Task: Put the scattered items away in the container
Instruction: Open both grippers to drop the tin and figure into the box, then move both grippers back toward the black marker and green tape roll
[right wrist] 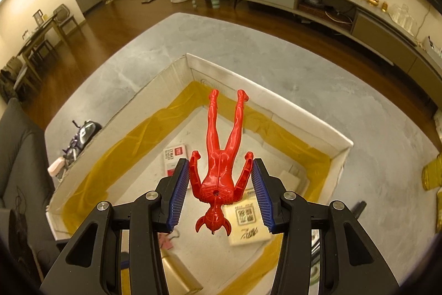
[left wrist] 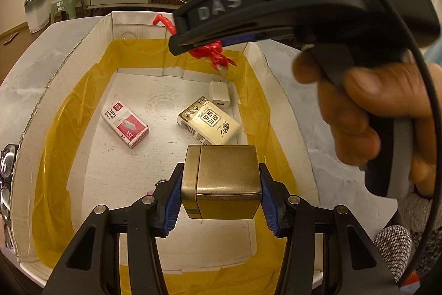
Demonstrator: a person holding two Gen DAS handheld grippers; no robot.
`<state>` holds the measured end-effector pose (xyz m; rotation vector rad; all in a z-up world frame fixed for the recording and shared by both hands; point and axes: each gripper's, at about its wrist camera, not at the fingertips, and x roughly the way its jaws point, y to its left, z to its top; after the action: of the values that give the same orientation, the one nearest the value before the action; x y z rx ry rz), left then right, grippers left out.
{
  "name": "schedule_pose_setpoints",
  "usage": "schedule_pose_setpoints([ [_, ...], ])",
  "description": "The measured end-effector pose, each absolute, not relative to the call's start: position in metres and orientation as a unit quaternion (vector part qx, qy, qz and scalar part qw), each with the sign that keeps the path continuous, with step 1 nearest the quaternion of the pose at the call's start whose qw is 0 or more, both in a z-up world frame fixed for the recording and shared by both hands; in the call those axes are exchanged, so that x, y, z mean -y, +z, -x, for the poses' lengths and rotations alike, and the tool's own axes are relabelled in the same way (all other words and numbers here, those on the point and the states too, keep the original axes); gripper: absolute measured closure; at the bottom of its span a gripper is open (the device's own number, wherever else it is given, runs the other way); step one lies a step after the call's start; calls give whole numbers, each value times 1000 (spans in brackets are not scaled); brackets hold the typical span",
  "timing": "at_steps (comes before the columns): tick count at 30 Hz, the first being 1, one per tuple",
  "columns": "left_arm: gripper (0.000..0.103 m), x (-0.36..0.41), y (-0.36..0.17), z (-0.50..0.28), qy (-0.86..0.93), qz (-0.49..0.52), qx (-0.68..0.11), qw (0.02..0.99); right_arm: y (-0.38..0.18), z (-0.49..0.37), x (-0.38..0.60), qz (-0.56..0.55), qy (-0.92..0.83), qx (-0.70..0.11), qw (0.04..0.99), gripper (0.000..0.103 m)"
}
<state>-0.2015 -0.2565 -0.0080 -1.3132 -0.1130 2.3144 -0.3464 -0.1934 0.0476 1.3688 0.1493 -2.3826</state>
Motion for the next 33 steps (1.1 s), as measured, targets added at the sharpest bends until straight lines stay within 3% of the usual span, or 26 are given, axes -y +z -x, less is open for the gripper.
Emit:
schedule_pose_setpoints([
  [10, 45, 252, -10, 202, 850, 475, 14, 225, 28, 364, 191, -506, -840, -45, 192, 51],
  [33, 45, 243, 10, 178, 853, 465, 14, 236, 48, 309, 154, -487, -848, 7, 209, 51],
])
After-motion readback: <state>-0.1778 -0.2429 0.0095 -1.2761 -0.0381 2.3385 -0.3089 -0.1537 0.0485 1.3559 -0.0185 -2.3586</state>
